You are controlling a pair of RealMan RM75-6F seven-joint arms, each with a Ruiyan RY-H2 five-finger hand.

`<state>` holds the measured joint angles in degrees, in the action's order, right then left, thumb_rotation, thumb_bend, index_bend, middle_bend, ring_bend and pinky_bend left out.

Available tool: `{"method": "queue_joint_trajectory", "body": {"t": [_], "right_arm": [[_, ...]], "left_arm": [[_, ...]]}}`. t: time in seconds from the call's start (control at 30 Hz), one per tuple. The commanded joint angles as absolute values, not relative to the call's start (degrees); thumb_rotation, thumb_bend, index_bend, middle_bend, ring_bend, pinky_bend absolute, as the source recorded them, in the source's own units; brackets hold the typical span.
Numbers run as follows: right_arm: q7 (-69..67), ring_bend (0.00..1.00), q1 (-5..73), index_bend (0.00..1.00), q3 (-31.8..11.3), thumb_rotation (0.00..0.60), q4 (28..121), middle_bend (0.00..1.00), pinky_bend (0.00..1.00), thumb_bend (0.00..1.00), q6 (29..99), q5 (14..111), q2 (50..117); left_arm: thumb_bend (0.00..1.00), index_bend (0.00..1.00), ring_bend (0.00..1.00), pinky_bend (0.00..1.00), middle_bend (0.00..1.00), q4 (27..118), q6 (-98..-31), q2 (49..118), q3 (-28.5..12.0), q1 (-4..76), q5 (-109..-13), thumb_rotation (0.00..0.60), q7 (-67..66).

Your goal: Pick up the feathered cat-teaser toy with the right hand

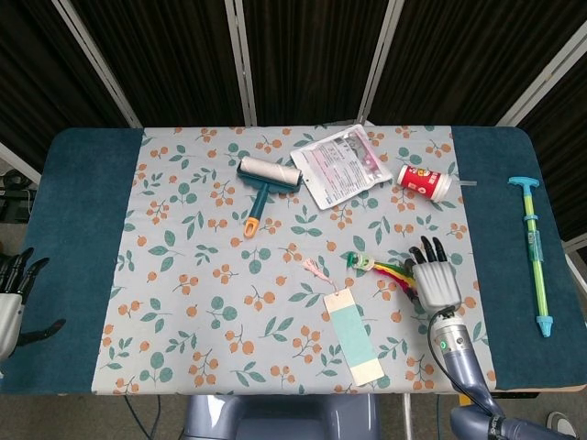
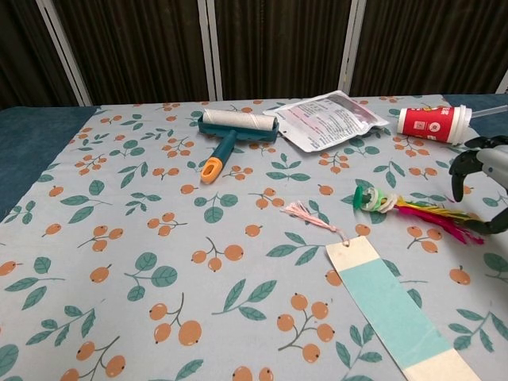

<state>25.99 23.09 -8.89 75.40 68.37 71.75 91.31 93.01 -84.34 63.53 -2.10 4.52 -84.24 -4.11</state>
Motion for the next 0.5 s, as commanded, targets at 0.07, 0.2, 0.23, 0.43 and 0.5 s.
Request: {"method": "queue_joint_trajectory", "body": {"t": [0.07, 0.2, 0.23, 0.43, 0.5], "right_arm": [[26.6, 0.00, 23.1, 0.51, -9.3, 0.600, 74.8, 0.24, 0.00, 0.19, 68.2, 70.6, 91.4], [26.9, 0.00, 23.1, 0.52, -9.5, 0.600, 74.8, 0.25, 0.00, 0.20, 67.7, 69.6, 91.4], [27.1, 0.00, 23.2, 0.53, -9.4, 0.600, 74.7, 0.26, 0.00, 0.20, 67.7, 69.6, 91.4], [27.7, 0.00, 23.3, 0.54, -9.4, 0.600, 74.4, 0.26, 0.00, 0.21, 67.2, 68.7, 91.5], [28.0, 0.00, 23.3, 0.54, -9.4, 0.600, 74.3, 0.27, 0.00, 0.21, 67.0, 68.4, 91.5]], "left_arm": [[0.15, 0.12, 0.00, 0.00, 0.00, 93.0, -84.3, 63.5, -2.1, 4.5, -84.2, 0.553, -4.1], [0.15, 0.12, 0.00, 0.00, 0.00, 93.0, -84.3, 63.5, -2.1, 4.5, -84.2, 0.553, -4.1], [0.15, 0.12, 0.00, 0.00, 0.00, 93.0, -84.3, 63.5, -2.1, 4.5, -84.2, 0.552, -4.1], [0.15, 0.12, 0.00, 0.00, 0.00, 93.0, -84.3, 63.5, -2.1, 4.5, -84.3, 0.556, -4.1], [0.15, 0.12, 0.00, 0.00, 0.00, 93.0, -84.3, 63.5, -2.1, 4.5, -84.3, 0.556, -4.1]]}}
